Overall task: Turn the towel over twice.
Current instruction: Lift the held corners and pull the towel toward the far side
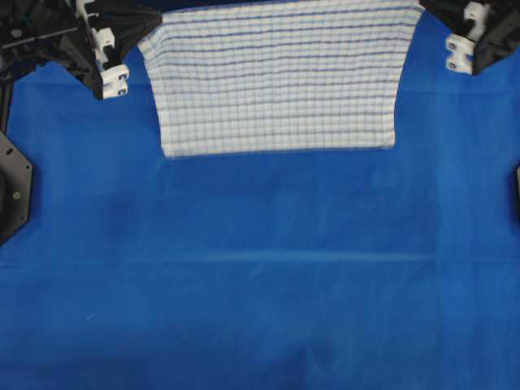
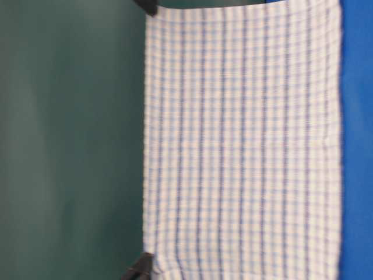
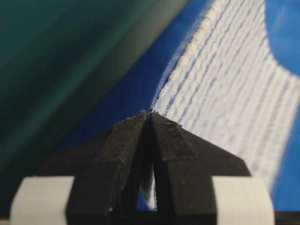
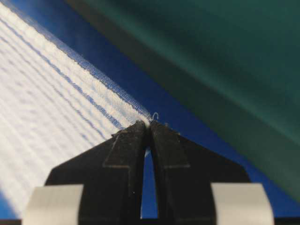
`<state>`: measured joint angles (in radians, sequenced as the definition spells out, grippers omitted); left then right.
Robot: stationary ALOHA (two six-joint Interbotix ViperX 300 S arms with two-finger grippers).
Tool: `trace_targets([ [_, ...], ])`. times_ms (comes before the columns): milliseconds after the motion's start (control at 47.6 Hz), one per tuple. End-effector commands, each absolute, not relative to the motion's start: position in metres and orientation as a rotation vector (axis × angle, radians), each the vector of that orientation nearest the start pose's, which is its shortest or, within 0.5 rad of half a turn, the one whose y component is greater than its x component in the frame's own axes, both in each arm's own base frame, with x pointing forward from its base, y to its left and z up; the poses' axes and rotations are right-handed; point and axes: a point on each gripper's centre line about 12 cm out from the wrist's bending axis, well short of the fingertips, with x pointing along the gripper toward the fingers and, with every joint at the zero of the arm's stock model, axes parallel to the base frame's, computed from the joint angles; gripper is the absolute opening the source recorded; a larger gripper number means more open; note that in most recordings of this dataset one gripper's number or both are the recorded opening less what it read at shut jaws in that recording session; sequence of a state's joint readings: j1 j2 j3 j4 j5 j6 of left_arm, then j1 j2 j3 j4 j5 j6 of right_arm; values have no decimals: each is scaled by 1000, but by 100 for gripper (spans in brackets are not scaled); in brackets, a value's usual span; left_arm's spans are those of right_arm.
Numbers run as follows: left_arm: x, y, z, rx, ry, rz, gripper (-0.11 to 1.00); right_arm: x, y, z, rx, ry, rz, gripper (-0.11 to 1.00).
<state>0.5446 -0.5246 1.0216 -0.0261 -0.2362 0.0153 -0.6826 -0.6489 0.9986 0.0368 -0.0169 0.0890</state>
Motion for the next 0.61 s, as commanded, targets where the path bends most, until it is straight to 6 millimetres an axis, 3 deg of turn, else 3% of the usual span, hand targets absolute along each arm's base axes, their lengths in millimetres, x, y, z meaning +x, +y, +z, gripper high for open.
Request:
trace_targets([
  [0,235,150,263,-60,188,569,3,193,-164,285,209,211,-718,5],
  [231,229,146,284,-14,130,568,3,179,-153,307,182,160,-713,5],
  [588,227,138,287,52,152,541,3,177,-150,307,190,172,-710,5],
])
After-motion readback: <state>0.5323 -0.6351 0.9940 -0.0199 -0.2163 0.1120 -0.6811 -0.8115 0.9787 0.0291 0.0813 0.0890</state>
